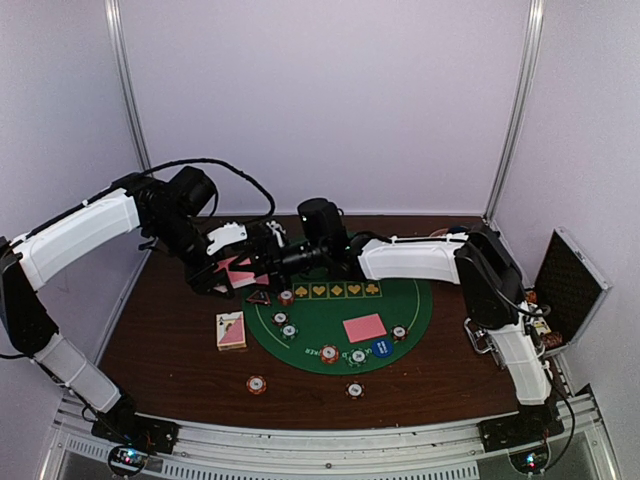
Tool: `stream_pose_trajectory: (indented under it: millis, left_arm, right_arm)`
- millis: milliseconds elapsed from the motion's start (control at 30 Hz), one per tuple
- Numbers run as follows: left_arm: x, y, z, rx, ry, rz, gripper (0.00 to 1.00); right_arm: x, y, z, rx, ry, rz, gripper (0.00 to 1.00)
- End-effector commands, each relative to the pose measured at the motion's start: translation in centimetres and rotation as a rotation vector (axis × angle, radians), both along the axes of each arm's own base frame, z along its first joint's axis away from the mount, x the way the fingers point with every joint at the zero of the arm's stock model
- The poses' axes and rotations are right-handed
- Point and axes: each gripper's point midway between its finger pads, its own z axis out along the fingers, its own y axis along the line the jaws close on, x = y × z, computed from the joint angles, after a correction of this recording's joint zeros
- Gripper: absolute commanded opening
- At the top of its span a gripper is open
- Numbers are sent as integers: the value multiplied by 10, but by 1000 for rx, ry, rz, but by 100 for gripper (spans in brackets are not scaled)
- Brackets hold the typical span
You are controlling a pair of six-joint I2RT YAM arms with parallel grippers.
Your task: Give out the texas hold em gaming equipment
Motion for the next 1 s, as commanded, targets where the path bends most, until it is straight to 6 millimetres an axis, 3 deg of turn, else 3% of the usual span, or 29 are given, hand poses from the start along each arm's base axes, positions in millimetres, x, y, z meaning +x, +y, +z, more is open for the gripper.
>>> stream_pose_trajectory:
  millis: [0,267,433,800,967]
  left_arm:
    - [5,-6,10,-39,-24,-2,0]
    - [6,-7,11,-41,-26,-3,0]
    - [6,-8,10,-40,-22,-4,0]
    - [8,-6,7,-26,-24,0,0]
    - [8,-6,6,-23,-22,-1,0]
  right_arm:
    - [10,-14,-2,-1,8,-19,59]
    - [8,-35,2,-25,-14,-26,49]
    - [4,-40,21,-2,-35,-19,46]
    - [-1,-54,46,32,-50,-19,48]
    - [-4,-55,49,47,-34,-11,38]
